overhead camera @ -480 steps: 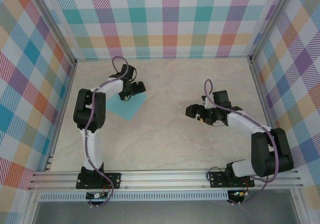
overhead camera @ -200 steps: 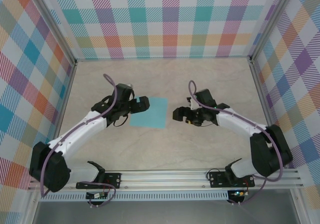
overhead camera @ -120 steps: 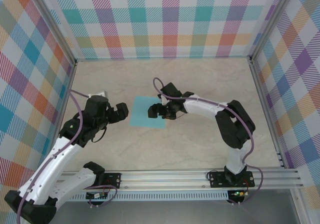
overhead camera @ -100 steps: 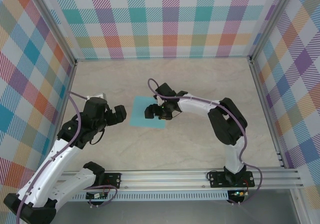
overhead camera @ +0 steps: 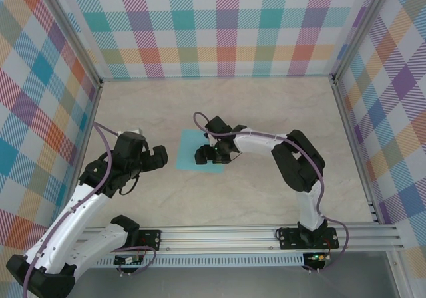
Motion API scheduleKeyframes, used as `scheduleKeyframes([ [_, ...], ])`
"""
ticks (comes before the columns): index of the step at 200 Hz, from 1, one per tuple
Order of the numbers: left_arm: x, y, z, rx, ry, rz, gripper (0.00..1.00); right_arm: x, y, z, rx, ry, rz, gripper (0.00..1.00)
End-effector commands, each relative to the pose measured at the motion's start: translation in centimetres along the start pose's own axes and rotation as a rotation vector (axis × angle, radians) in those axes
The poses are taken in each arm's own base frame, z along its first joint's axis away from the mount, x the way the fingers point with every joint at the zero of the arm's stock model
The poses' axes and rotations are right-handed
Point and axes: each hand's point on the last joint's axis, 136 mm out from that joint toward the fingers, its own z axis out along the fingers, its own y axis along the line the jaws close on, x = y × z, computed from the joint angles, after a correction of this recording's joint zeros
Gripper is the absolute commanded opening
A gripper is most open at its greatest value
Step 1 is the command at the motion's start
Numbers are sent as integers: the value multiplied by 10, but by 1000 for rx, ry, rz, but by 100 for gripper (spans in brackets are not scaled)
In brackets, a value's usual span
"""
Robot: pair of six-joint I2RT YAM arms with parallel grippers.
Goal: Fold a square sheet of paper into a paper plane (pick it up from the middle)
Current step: Move the square sheet of paper to the center of the table.
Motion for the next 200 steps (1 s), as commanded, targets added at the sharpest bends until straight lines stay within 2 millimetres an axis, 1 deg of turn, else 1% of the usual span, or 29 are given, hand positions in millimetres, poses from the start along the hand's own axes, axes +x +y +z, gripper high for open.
scheduleKeyframes([
  [1,2,3,-1,7,-2,13,100,60,-51,7,159,155,33,73],
  [32,0,7,-6,6,-39,-5,100,73,-69,-8,238,153,-1,72],
  [46,1,9,-7,3,-42,-11,100,74,-75,-14,275,149,-4,72],
  [70,1,8,-6,8,-42,-8,100,75,-80,-26,312,125,-3,72],
  [109,3,5,3,3,-23,-4,100,81,-77,-30,288,126,-1,73],
  [123,5,6,5,-9,-7,-2,100,83,-83,-33,319,130,-2,73],
  [148,5,7,7,-18,0,1,100,83,-98,-42,425,139,-3,72],
  [160,6,7,8,-20,11,3,100,80,-95,-47,427,123,-4,73],
  [187,14,3,11,8,40,-14,100,63,-69,-64,346,57,1,75],
  [200,17,1,13,21,44,-49,100,53,-61,-72,341,27,17,77],
])
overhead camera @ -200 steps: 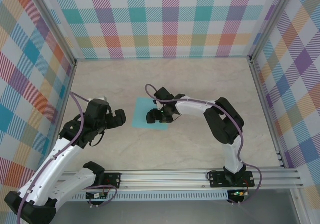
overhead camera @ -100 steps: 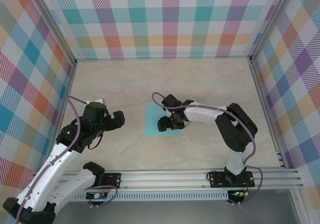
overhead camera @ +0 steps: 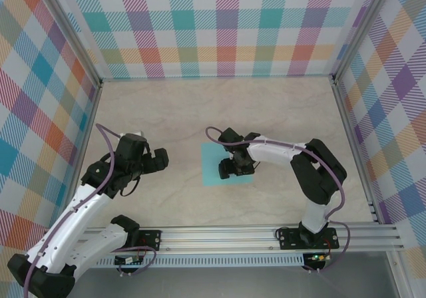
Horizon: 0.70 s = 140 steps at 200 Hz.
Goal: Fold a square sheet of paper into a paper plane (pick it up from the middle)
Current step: Move the square sheet of paper to the center of the table.
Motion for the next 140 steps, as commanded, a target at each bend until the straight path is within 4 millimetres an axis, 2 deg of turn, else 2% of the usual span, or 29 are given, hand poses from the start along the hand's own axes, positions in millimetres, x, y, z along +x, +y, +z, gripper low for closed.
scheduleKeyframes([
  [1,6,-2,5,28,15,-60,100,-11,5,-29,3,-39,33,77],
  [29,1,-19,11,126,-12,-91,100,-29,5,-40,59,-60,85,83],
  [52,-9,-21,15,115,-50,-46,100,-40,6,-41,85,-63,94,84],
  [74,-16,-19,27,76,-48,-21,100,-49,6,-28,102,-52,93,86],
  [95,-10,-37,50,135,20,-27,100,-53,18,-15,57,-24,107,86],
  [119,-1,-41,72,118,93,-31,100,-56,16,-4,84,-4,129,88],
  [140,2,-44,81,129,116,-42,100,-57,17,1,94,16,128,92],
])
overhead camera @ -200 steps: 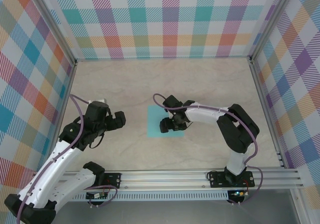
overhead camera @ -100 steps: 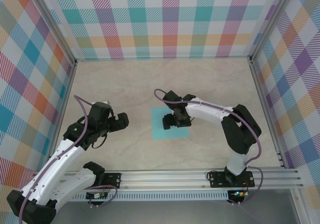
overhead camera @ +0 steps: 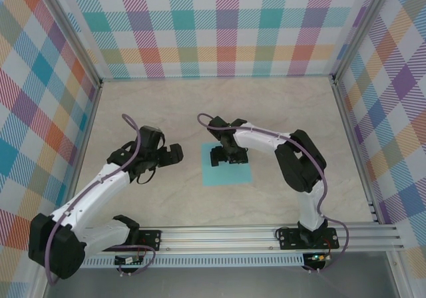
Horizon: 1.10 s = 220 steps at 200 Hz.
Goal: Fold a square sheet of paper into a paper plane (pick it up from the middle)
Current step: Move the square sheet of paper to the center of the table, then fold the square sheet of paper in half at the center of the table.
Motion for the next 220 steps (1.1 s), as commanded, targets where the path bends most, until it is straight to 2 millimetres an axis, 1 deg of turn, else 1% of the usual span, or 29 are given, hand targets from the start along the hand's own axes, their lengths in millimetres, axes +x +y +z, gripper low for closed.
scheduleKeyframes([
  [1,-9,-9,4,55,-12,-19,100,-6,3,-4,4,12,22,92],
  [18,-10,-10,7,57,-15,-31,100,-9,2,-9,23,9,28,94],
  [37,-9,-7,8,49,-13,-44,100,-16,2,-16,36,-10,36,99],
  [47,-8,-6,10,45,-12,-50,100,-17,4,-16,36,-6,43,100],
  [87,-3,0,15,36,-7,-91,100,-18,12,2,22,49,73,100],
  [117,2,3,15,31,0,-105,100,-15,6,15,68,75,93,100],
  [143,3,7,12,19,-8,-105,100,-7,1,30,92,112,97,100],
  [171,5,10,8,16,-18,-104,100,1,2,44,80,147,102,100],
  [196,5,10,5,21,-23,-105,100,5,5,51,52,164,94,100],
  [220,5,8,3,39,-26,-112,100,7,3,55,56,173,98,98],
])
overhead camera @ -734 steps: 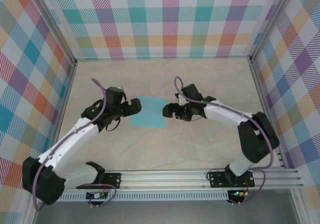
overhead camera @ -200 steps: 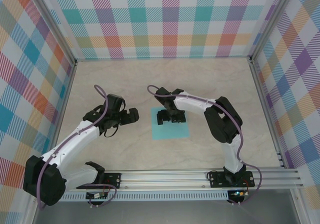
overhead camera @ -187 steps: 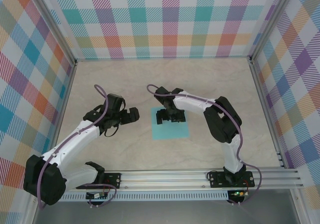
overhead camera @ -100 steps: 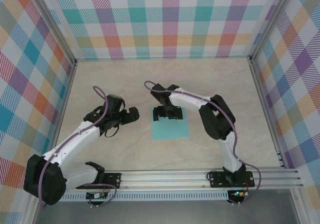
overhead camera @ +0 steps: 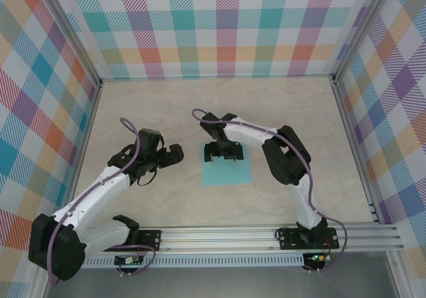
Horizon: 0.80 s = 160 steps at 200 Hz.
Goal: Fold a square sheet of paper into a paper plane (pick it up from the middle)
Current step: Fold the square sheet of paper in half at the center of the table.
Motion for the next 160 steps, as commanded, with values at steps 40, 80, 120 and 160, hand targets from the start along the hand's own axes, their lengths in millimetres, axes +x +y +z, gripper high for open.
scheduleKeyframes([
  [40,2,4,0,8,3,-44,100,25,-11,37,27,125,19,93],
  [80,5,3,2,14,14,-60,100,20,-10,26,21,101,5,91],
  [120,6,-2,6,42,26,-75,100,1,-5,-20,3,2,-28,100],
  [160,8,-7,11,63,45,-79,100,-2,-13,-27,46,-18,-26,100],
])
